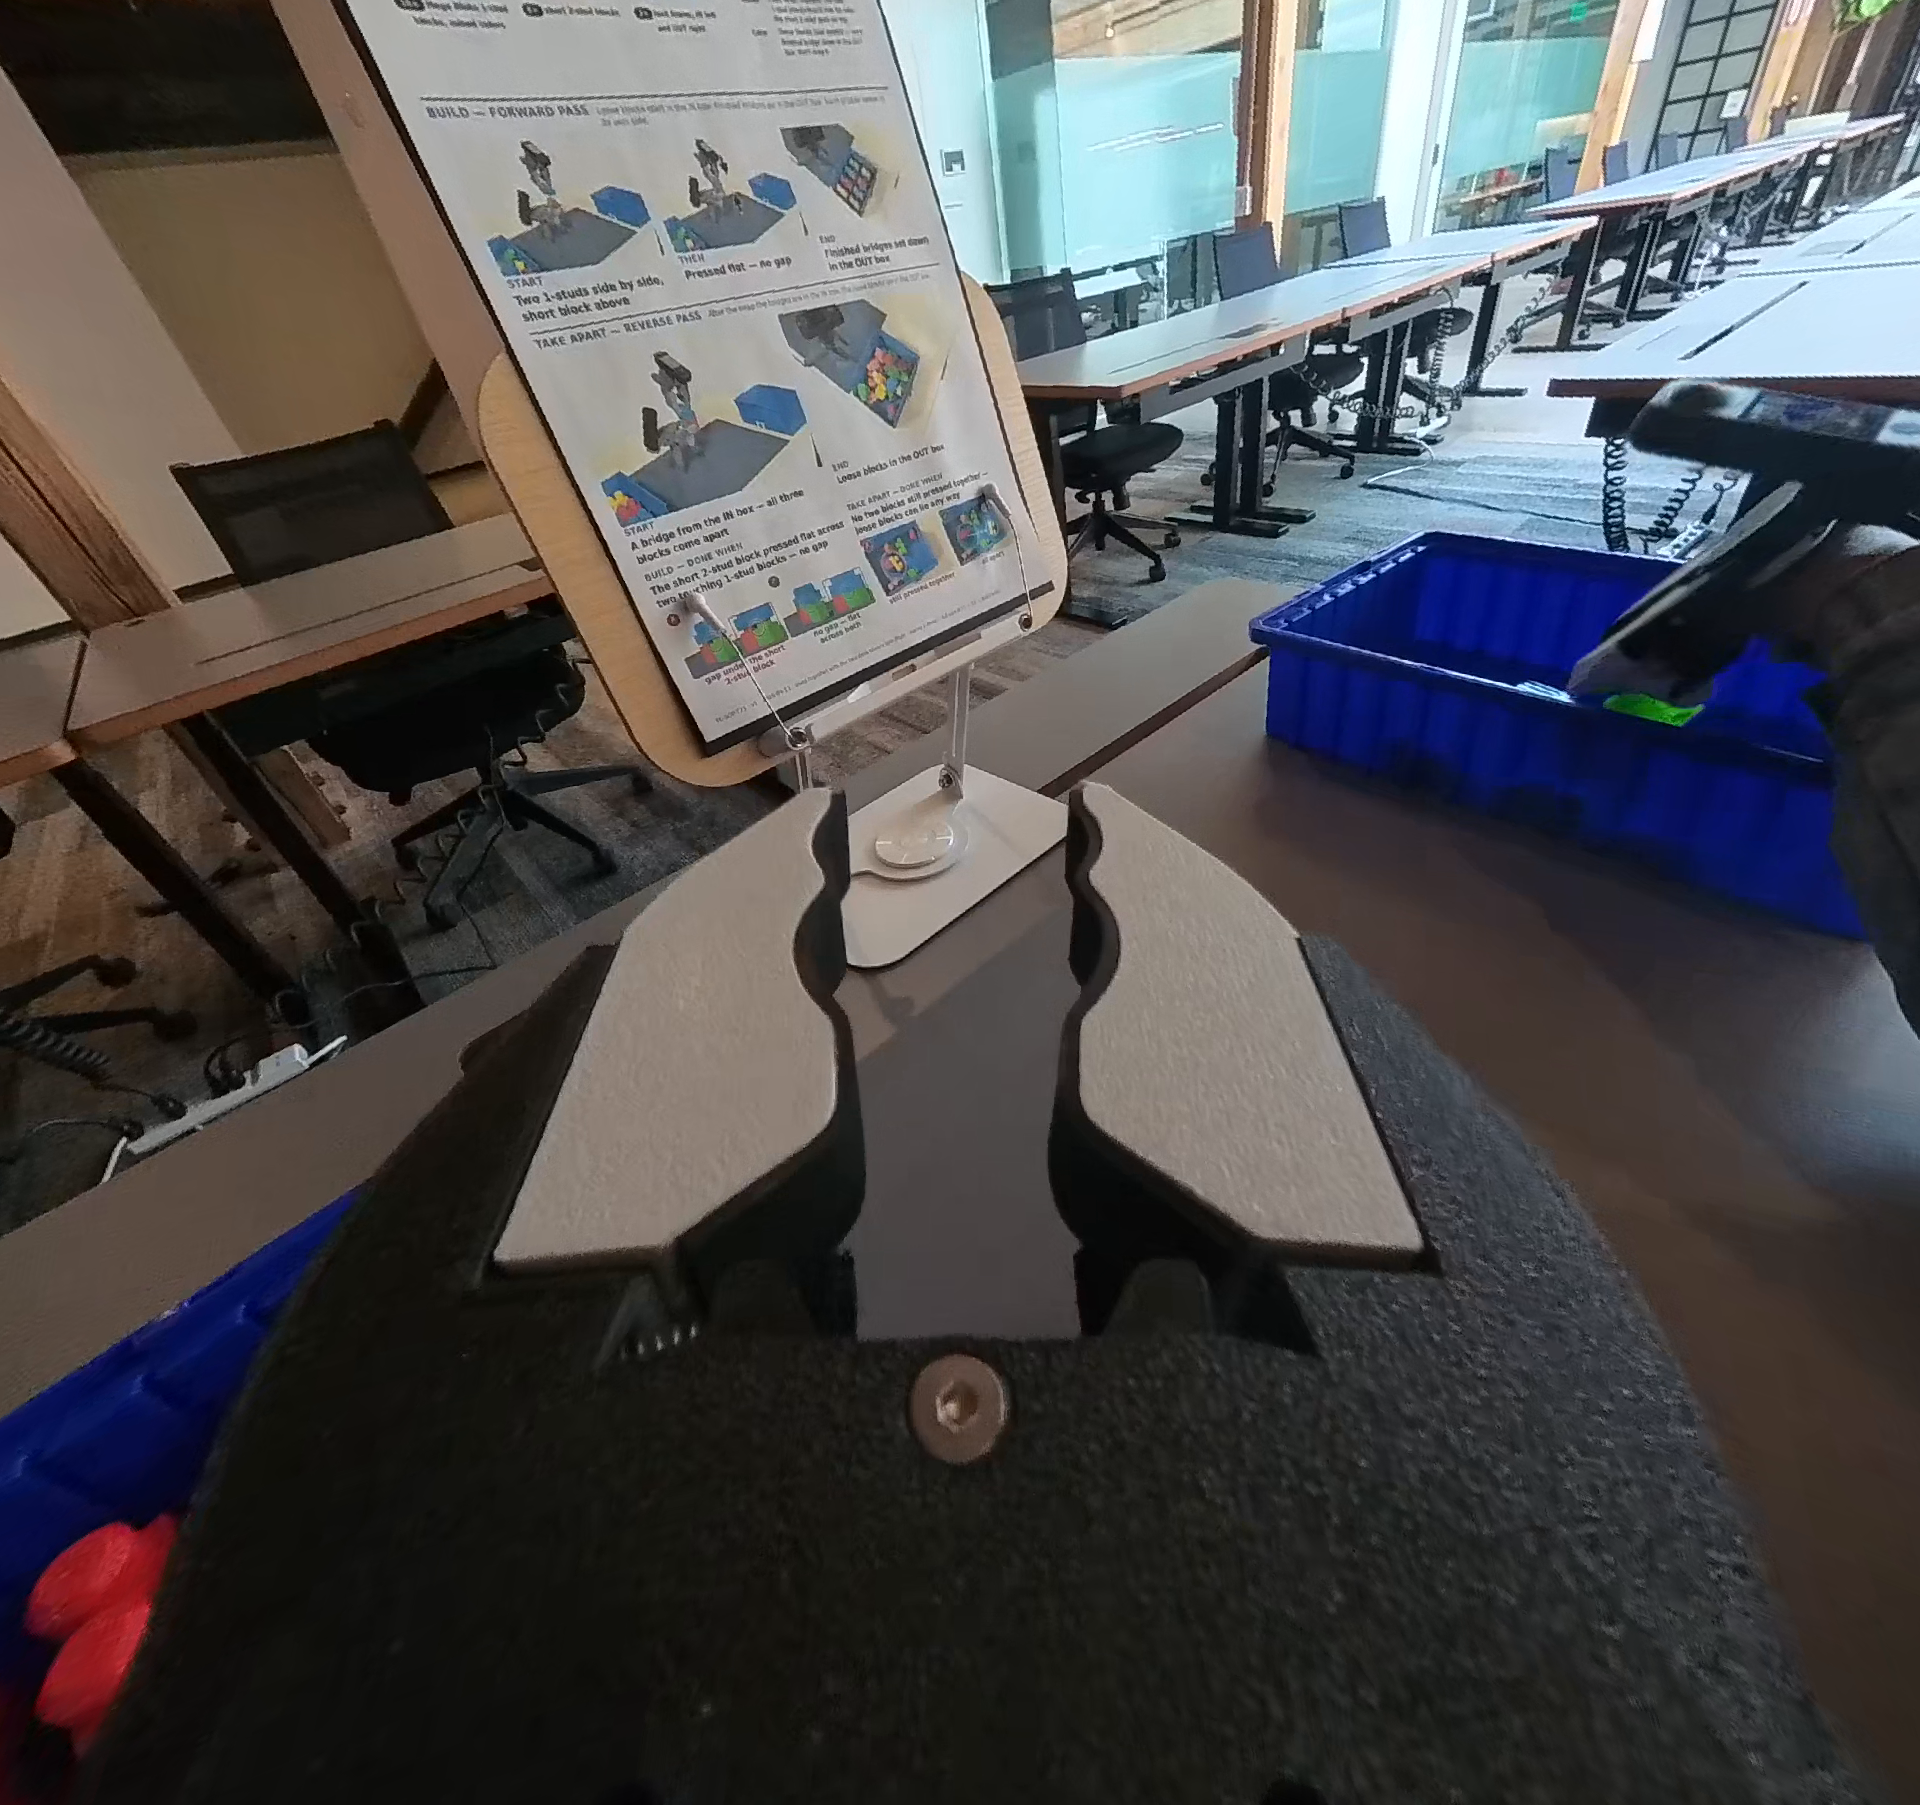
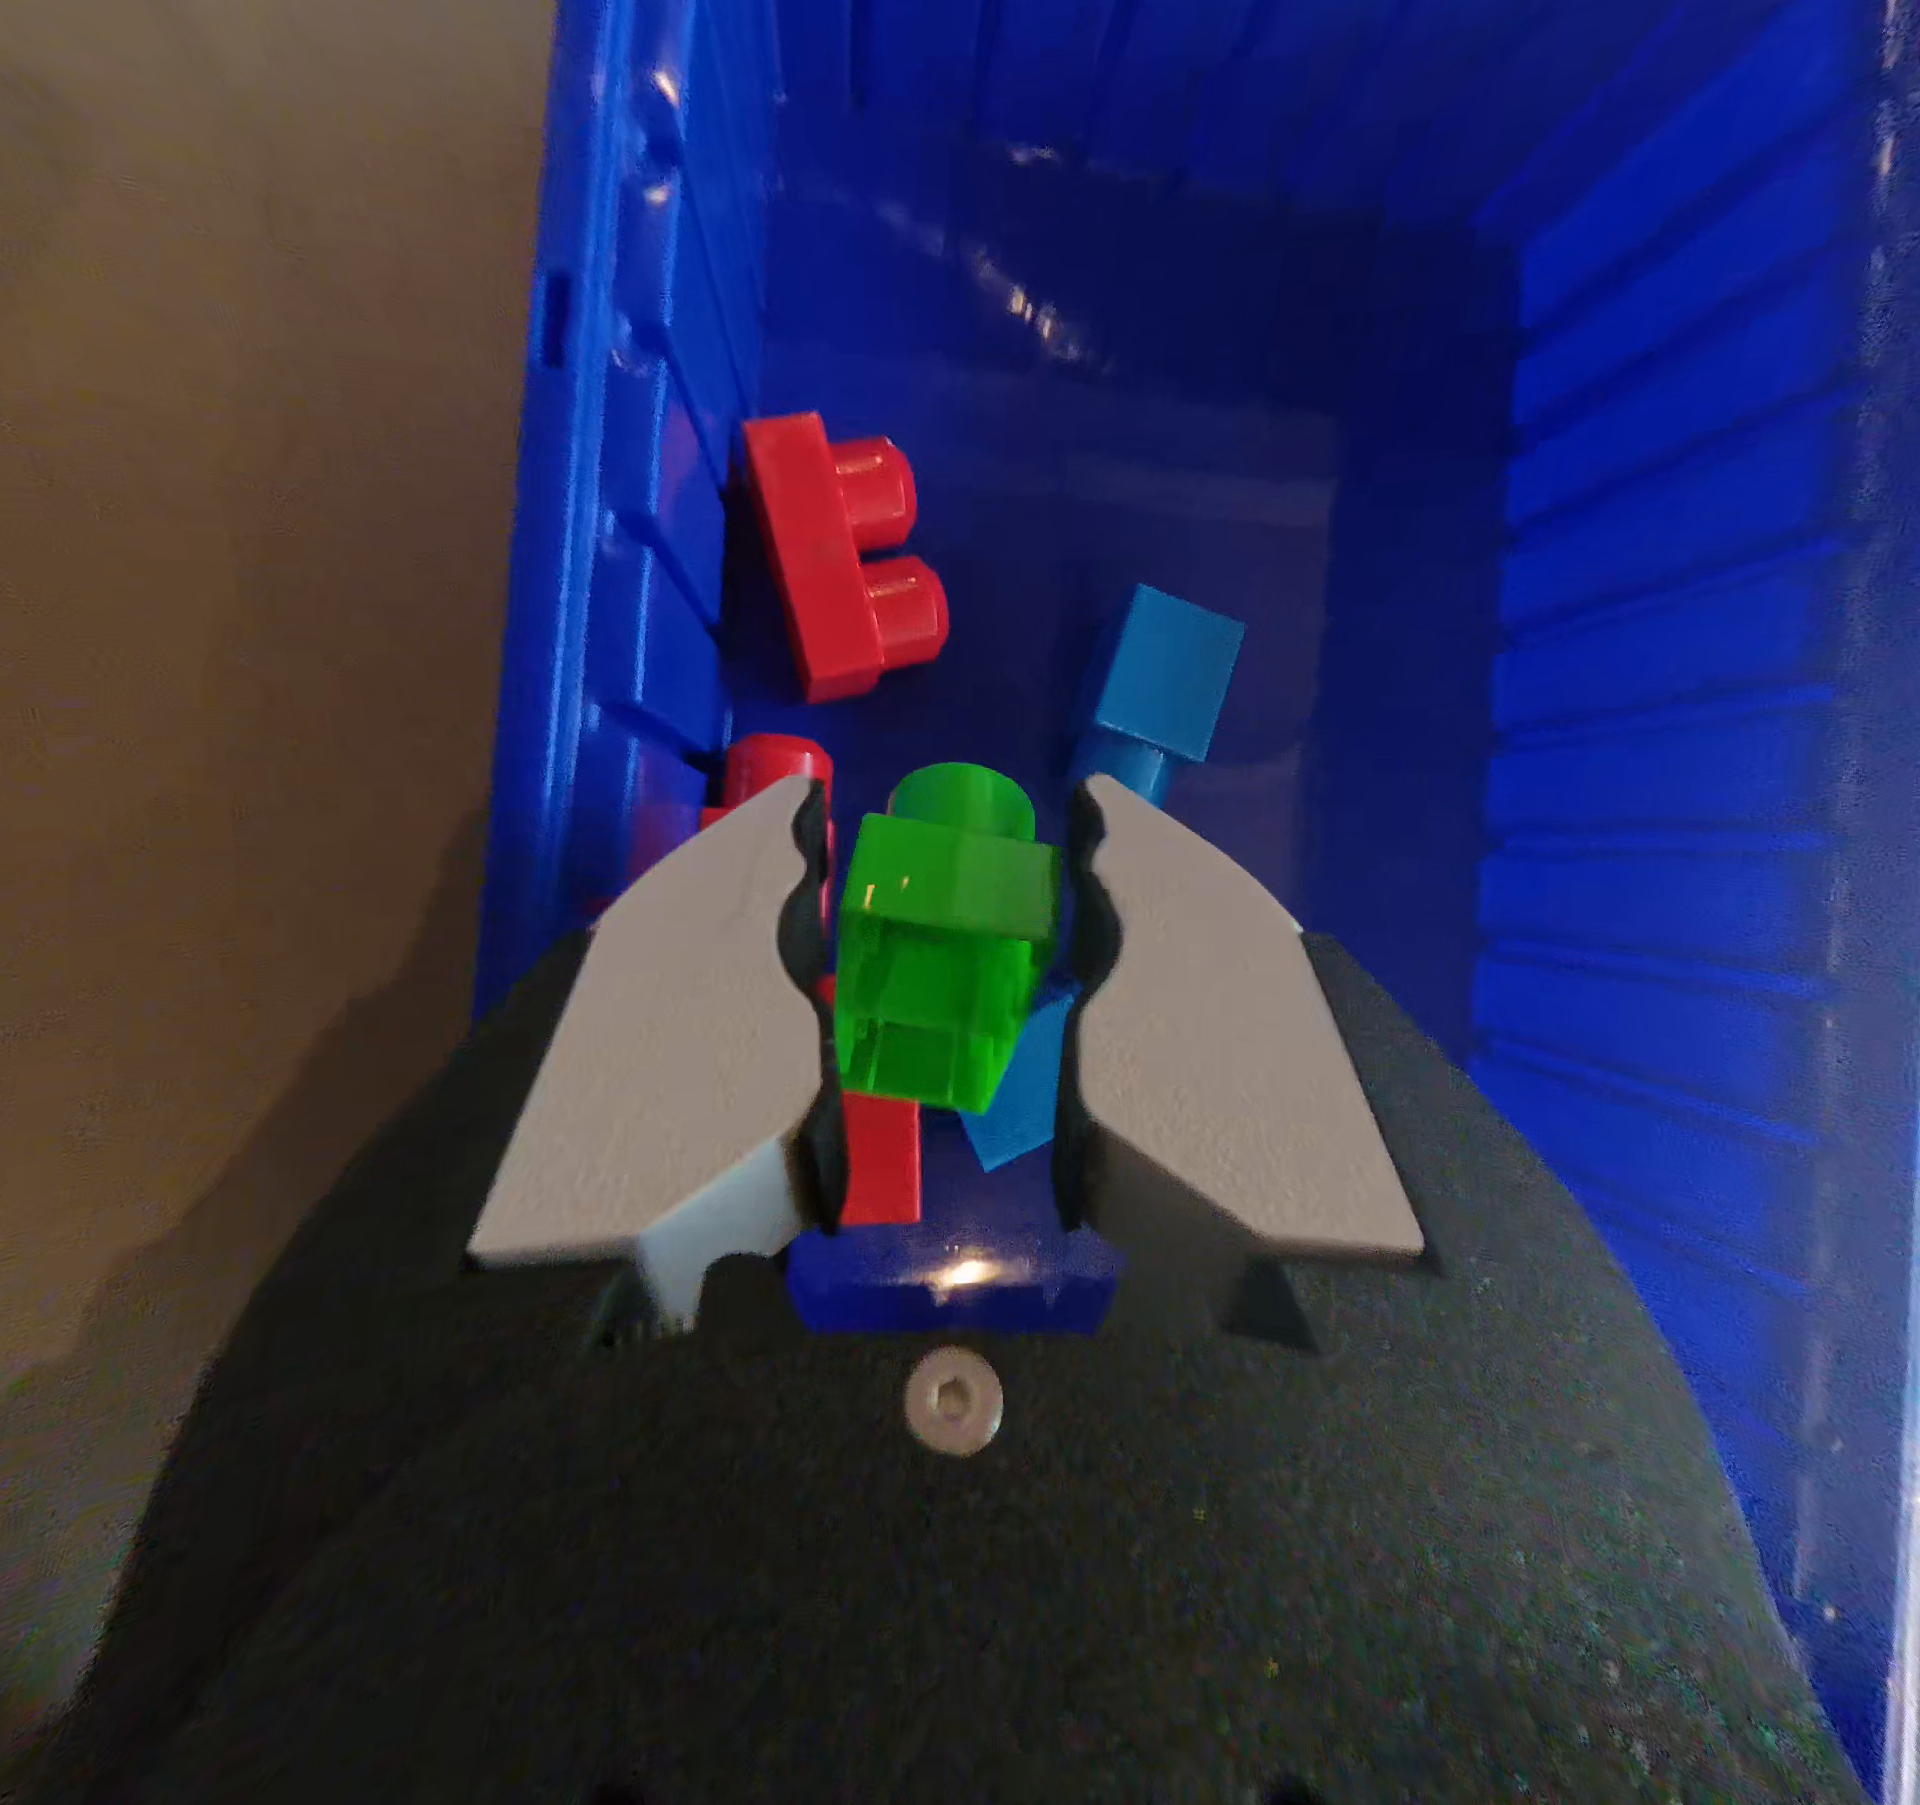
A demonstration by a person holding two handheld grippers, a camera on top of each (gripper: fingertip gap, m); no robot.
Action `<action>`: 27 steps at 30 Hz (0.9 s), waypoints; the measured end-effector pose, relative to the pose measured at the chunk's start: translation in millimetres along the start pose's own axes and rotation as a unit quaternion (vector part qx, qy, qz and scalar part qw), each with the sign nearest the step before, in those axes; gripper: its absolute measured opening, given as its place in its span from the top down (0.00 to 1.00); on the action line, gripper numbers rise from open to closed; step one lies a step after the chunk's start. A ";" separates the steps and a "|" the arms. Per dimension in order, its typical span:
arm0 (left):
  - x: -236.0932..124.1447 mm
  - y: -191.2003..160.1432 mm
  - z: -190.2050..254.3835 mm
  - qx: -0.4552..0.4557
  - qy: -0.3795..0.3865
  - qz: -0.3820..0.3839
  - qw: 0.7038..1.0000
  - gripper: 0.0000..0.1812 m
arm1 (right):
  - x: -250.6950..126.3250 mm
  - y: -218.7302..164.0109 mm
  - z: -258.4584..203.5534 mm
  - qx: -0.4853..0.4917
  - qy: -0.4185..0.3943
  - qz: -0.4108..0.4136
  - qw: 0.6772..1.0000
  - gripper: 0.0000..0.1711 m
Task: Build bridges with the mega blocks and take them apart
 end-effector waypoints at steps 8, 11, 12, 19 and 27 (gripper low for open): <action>1.8 -1.6 -0.1 0.004 0.009 -0.015 1.000 0.77 | -20.0 12.4 2.8 0.002 -0.035 0.063 0.997 0.64; -2.0 -2.4 -2.3 0.007 0.022 -0.025 0.999 0.76 | -42.9 27.3 -2.7 -0.039 -0.045 0.156 0.986 0.64; -4.5 -3.1 -3.9 0.007 0.028 -0.031 0.999 0.76 | -51.8 32.8 -6.1 -0.068 -0.057 0.195 0.977 0.62; -56.2 -20.4 -45.0 -0.026 0.166 -0.093 0.981 0.73 | -104.2 55.6 -35.6 -0.160 -0.066 0.385 0.907 0.61; -128.5 -66.7 -130.8 -0.126 0.258 -0.271 0.919 0.73 | -127.9 60.7 -59.9 -0.152 0.083 0.485 0.857 0.63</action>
Point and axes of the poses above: each gripper's, where its closed fingertips meet, x out along the fingers, y out of its top, z = x × y across the jaws, the point moved 7 cm from there along -x, back along the fingers, and after that the axes turned 2 degrees about x, right-handed, at the moved point
